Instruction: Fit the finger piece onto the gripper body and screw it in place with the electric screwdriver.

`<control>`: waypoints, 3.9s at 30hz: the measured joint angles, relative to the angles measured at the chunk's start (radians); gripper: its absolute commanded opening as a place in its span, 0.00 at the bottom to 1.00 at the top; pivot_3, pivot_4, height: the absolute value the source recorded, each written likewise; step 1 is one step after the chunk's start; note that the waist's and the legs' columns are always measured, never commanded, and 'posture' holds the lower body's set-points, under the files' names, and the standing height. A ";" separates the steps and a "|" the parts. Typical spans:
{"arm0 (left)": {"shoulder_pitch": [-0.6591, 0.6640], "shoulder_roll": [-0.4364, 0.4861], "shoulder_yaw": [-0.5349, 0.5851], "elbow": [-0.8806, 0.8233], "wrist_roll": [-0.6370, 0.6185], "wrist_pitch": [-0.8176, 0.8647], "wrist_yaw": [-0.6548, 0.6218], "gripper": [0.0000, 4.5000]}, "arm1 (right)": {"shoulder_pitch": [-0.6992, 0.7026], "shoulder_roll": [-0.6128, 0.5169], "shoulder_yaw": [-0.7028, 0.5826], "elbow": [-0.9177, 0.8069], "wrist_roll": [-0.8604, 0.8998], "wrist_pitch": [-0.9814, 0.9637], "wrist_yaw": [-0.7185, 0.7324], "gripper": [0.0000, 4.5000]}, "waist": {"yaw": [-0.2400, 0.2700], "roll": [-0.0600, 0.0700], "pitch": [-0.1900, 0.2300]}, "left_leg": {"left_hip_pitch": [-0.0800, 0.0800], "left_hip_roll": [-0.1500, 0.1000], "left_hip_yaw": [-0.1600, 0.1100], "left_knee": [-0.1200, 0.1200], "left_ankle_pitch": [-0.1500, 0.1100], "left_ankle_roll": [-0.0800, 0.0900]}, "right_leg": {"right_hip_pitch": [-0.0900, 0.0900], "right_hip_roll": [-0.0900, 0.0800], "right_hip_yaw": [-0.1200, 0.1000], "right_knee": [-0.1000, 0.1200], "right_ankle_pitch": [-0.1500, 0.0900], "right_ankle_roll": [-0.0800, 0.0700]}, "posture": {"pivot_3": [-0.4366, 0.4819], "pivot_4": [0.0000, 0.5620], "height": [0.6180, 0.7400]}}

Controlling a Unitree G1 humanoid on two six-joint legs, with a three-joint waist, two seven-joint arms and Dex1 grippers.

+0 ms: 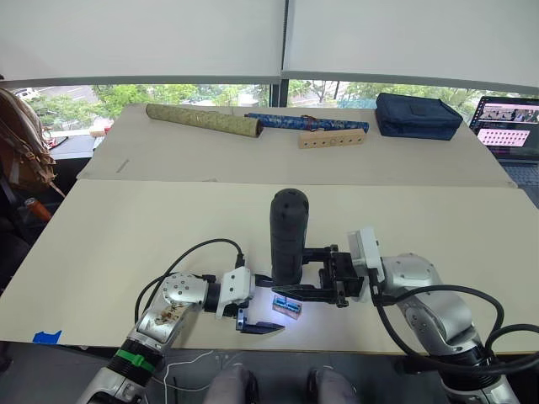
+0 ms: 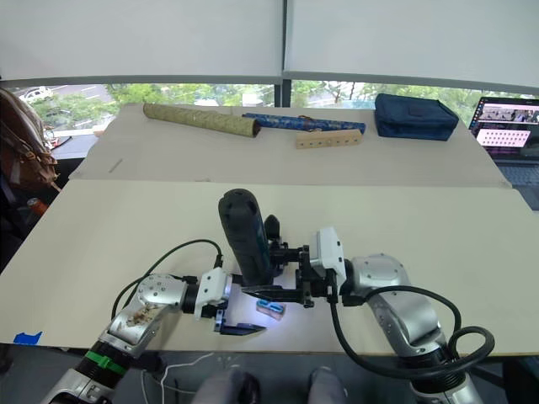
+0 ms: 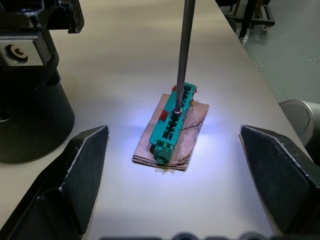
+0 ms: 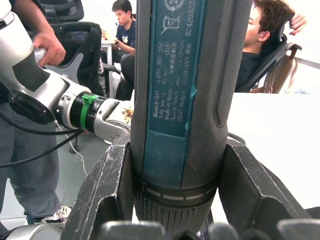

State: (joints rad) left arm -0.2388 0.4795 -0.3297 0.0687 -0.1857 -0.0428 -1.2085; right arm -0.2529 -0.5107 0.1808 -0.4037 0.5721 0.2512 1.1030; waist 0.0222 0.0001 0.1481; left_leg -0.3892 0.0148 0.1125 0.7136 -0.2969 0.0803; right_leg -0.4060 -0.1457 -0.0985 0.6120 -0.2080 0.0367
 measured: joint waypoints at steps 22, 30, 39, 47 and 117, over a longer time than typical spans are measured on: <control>0.039 0.006 0.039 -0.024 -0.055 0.003 -0.001 0.99 | -0.041 -0.027 -0.016 -0.050 0.049 0.014 0.010 0.43 | -0.011 0.000 0.000 | -0.010 0.000 0.001 0.000 0.003 -0.004 | -0.009 0.000 0.000 0.000 0.000 0.000 | 0.48 0.27 1.00; 0.087 0.043 0.109 -0.071 -0.140 0.010 -0.027 0.99 | -0.061 -0.041 -0.054 -0.081 0.115 0.066 0.000 0.43 | -0.012 -0.001 0.001 | -0.018 0.000 0.002 0.000 0.004 -0.007 | -0.016 0.002 -0.001 0.001 0.000 0.000 | 0.48 0.27 1.00; 0.138 0.099 0.219 -0.218 -0.302 0.135 -0.027 0.99 | -0.103 -0.072 -0.133 -0.137 0.234 0.138 -0.038 0.43 | -0.011 -0.002 0.002 | -0.018 0.000 0.002 0.000 0.004 -0.005 | -0.016 0.001 0.000 0.001 0.000 0.000 | 0.48 0.27 1.00; 0.081 0.105 0.254 -0.214 -0.286 0.202 0.075 0.99 | -0.122 -0.131 -0.181 -0.191 0.309 0.201 -0.061 0.43 | -0.009 -0.002 0.002 | -0.017 -0.001 0.002 0.000 0.004 -0.006 | -0.015 0.002 -0.001 0.001 0.000 0.000 | 0.48 0.27 1.00; -0.331 -0.117 0.081 0.495 0.014 -0.152 -0.034 1.00 | -0.037 -0.243 -0.276 -0.235 0.380 0.238 -0.120 0.43 | -0.011 -0.003 0.002 | -0.017 0.000 0.002 0.005 0.004 -0.005 | -0.014 0.004 0.001 0.004 0.001 0.001 | 0.48 0.27 1.00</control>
State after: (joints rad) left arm -0.5702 0.3626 -0.2486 0.5635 -0.1717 -0.1947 -1.2421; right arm -0.2896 -0.7540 -0.0953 -0.6392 0.9519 0.4890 0.9828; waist 0.0116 -0.0031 0.1505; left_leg -0.4062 0.0150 0.1142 0.7187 -0.2933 0.0757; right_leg -0.4199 -0.1413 -0.0973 0.6156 -0.2065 0.0378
